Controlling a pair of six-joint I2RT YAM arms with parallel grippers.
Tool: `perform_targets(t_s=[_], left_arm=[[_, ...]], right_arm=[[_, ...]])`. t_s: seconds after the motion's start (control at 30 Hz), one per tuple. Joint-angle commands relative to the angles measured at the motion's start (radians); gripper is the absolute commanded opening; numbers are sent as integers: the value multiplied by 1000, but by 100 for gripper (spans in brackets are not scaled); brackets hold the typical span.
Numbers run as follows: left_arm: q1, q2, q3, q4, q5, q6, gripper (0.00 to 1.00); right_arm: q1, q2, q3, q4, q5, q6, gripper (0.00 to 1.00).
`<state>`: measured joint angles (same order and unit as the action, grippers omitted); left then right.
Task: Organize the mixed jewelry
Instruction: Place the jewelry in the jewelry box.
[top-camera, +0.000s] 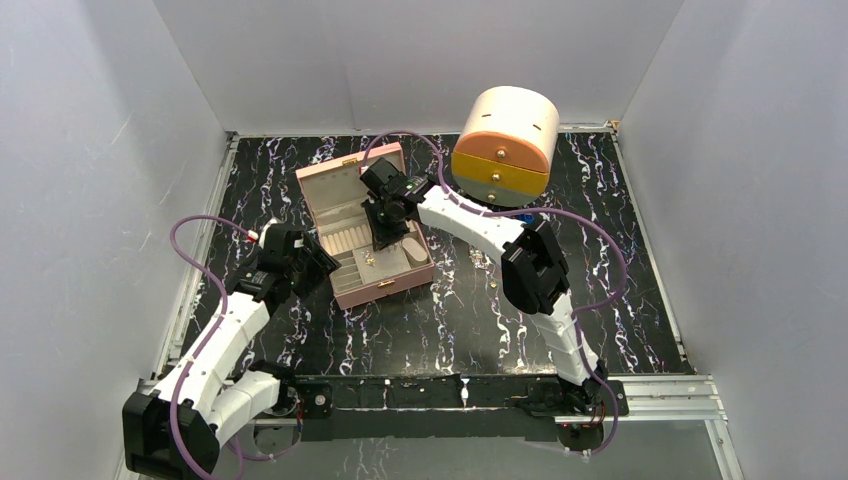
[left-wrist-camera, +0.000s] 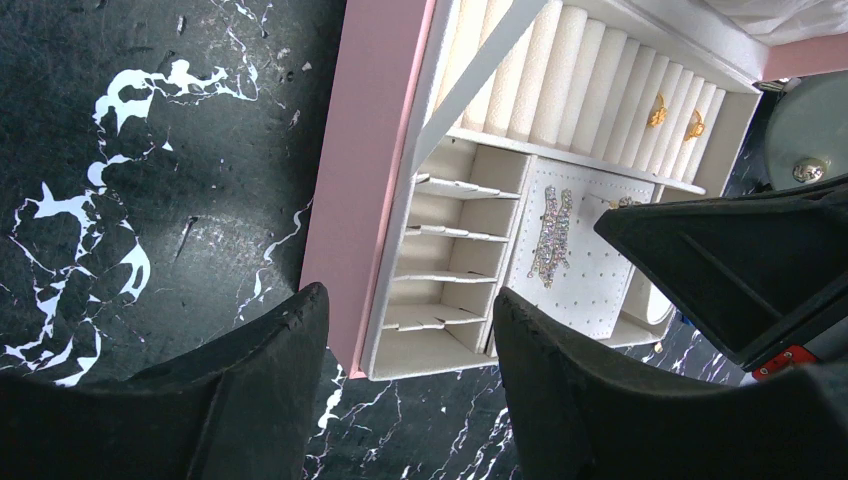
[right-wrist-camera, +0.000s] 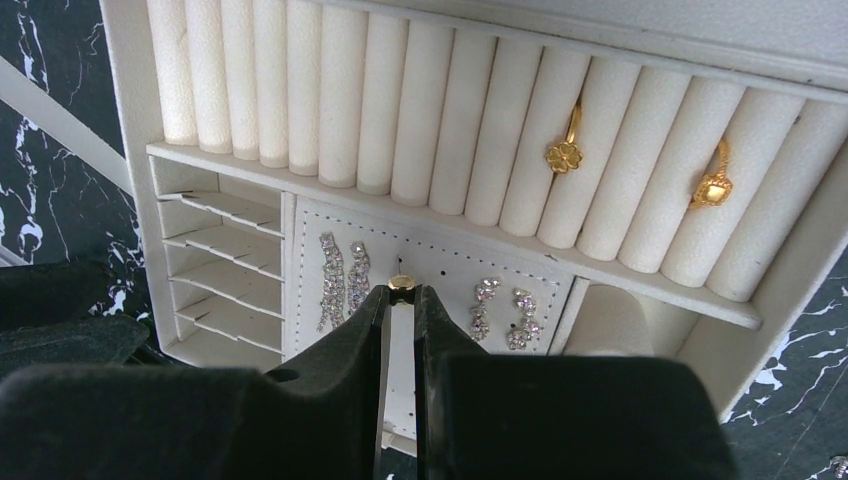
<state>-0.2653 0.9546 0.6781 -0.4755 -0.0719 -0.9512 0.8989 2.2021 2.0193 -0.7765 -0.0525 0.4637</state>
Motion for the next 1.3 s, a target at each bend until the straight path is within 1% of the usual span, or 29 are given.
perform_targets(t_s=[0.0, 0.33, 0.63, 0.93, 1.03, 1.23, 1.27], left_arm=[[2, -8, -4, -11, -34, 11, 58], [2, -20, -6, -25, -52, 12, 58], [3, -19, -6, -29, -57, 14, 58], [3, 2, 13, -29, -61, 26, 58], [2, 6, 18, -29, -63, 28, 59], [3, 23, 33, -28, -66, 31, 59], [2, 24, 35, -29, -66, 32, 58]], right_arm=[[0, -7, -2, 18, -12, 4, 13], [-1, -10, -17, 11, -9, 0, 12], [0, 14, 10, -7, 13, -3, 12], [-1, 63, 93, -23, -16, -16, 18], [0, 66, 100, -24, -31, -12, 22], [-3, 45, 93, -6, -81, 0, 38], [-5, 40, 88, 2, -88, 3, 39]])
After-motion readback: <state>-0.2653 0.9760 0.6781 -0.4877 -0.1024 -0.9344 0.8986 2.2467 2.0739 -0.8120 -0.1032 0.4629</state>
